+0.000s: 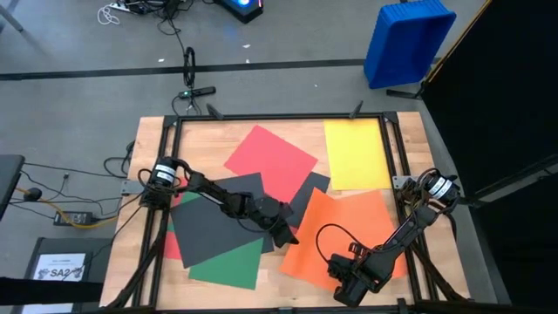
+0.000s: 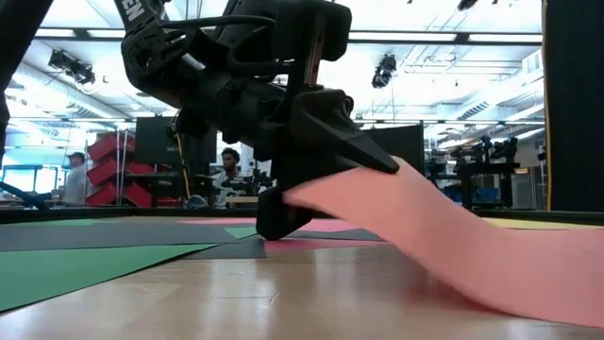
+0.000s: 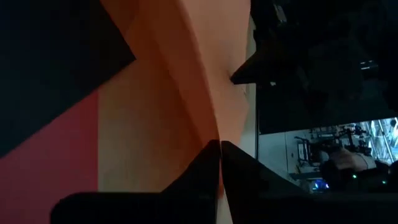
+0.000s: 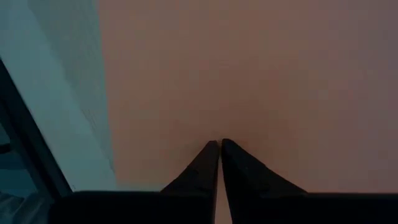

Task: Organize paper
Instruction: Stack the orange colored paper on top of the orange colored papers

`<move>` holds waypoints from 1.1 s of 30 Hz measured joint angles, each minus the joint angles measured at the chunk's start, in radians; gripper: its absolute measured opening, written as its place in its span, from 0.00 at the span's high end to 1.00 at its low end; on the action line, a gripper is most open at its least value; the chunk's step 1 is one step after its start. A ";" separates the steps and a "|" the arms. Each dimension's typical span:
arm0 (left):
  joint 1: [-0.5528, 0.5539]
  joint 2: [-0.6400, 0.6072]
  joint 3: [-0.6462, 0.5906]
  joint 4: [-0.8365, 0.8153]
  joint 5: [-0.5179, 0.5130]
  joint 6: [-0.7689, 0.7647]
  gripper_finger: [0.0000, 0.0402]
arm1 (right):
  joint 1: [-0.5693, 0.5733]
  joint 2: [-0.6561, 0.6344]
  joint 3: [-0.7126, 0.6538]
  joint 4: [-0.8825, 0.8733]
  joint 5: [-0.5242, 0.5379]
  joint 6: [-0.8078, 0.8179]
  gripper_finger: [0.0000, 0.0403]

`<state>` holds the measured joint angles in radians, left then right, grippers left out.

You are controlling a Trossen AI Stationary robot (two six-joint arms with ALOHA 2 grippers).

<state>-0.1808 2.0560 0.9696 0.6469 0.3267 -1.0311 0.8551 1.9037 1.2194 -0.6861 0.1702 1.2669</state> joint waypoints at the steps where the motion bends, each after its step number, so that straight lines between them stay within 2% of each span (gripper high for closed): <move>1: 0.000 0.000 0.001 0.001 -0.002 0.000 1.00 | 0.000 -0.009 0.006 0.003 0.010 -0.002 1.00; 5: 0.001 -0.029 0.001 -0.010 -0.018 0.004 1.00 | 0.001 -0.054 0.026 0.007 0.059 -0.012 0.97; 9: 0.006 -0.085 -0.002 -0.139 -0.075 0.030 1.00 | 0.007 -0.102 0.033 -0.025 0.130 -0.021 0.92; 12: 0.003 -0.125 -0.004 -0.230 -0.138 0.043 1.00 | 0.016 -0.140 0.034 -0.124 0.197 0.020 0.89; 17: -0.034 -0.135 -0.003 -0.207 -0.222 -0.008 1.00 | 0.054 -0.184 0.034 -0.385 0.260 0.190 0.89; 21: -0.061 -0.137 -0.001 -0.192 -0.299 -0.051 1.00 | 0.110 -0.185 0.032 -0.571 0.226 0.337 0.90; 28: -0.102 -0.140 0.002 -0.117 -0.471 -0.131 1.00 | 0.212 -0.184 -0.032 -0.536 0.108 0.436 0.95; 33: -0.130 -0.140 0.043 -0.183 -0.545 -0.152 1.00 | 0.282 -0.184 -0.064 -0.537 0.026 0.542 0.99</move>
<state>-0.3108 1.9158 1.0129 0.4639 -0.2186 -1.1830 1.1375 1.7195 1.1551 -1.2227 0.1960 1.8086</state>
